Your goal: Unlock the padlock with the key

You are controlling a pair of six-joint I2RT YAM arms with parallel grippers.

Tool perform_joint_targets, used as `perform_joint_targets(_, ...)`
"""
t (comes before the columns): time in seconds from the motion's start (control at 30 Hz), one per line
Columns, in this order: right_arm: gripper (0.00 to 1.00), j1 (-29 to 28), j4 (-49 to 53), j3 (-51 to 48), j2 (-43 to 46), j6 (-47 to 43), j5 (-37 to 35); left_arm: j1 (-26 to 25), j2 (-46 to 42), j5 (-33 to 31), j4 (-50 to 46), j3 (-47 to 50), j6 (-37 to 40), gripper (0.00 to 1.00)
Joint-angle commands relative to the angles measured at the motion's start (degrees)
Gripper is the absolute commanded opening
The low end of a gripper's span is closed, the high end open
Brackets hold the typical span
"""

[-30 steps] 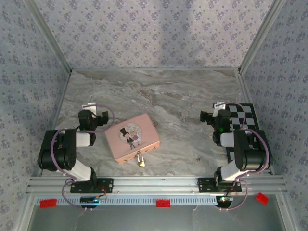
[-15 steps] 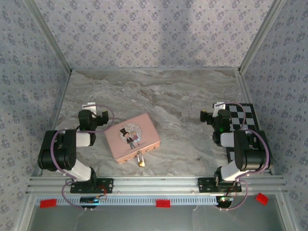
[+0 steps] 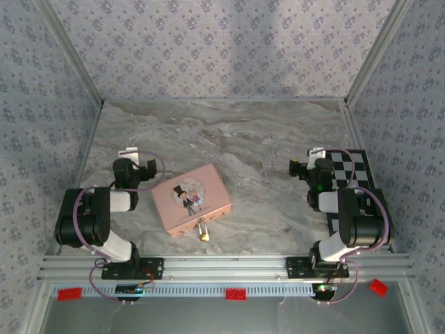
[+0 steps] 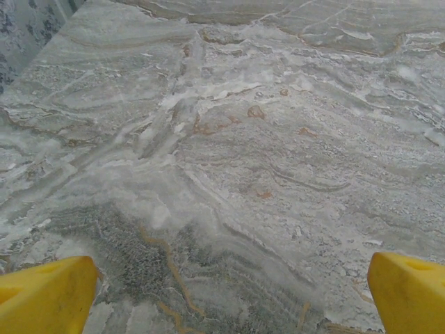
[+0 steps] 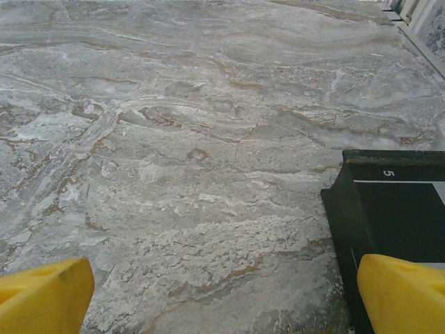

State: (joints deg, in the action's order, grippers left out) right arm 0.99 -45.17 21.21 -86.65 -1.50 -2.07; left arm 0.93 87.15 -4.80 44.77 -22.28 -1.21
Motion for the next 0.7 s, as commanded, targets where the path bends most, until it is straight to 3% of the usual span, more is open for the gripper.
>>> perform_joint_targets(0.0,0.99,-1.07,1.82,1.76,2.89,-2.66,0.19,-0.70,-4.82,-3.11,1.66,1.09,-1.53,1.00)
perform_joint_targets(0.17,0.99,-3.14,7.64,1.61,9.79,-3.42,-1.87,-1.63,-15.71,-6.39,-11.49,-0.83,-2.35,1.00)
perform_joint_targets(0.33,0.99,-5.66,17.72,3.92,17.88,-2.81,-2.71,-2.29,-26.40,-10.10,-28.82,-5.58,-10.97,1.00)
perform_joint_targets(0.67,0.99,-7.81,44.87,16.40,33.52,11.04,0.43,-2.18,-40.92,-9.35,-60.42,-18.58,-27.47,1.00)
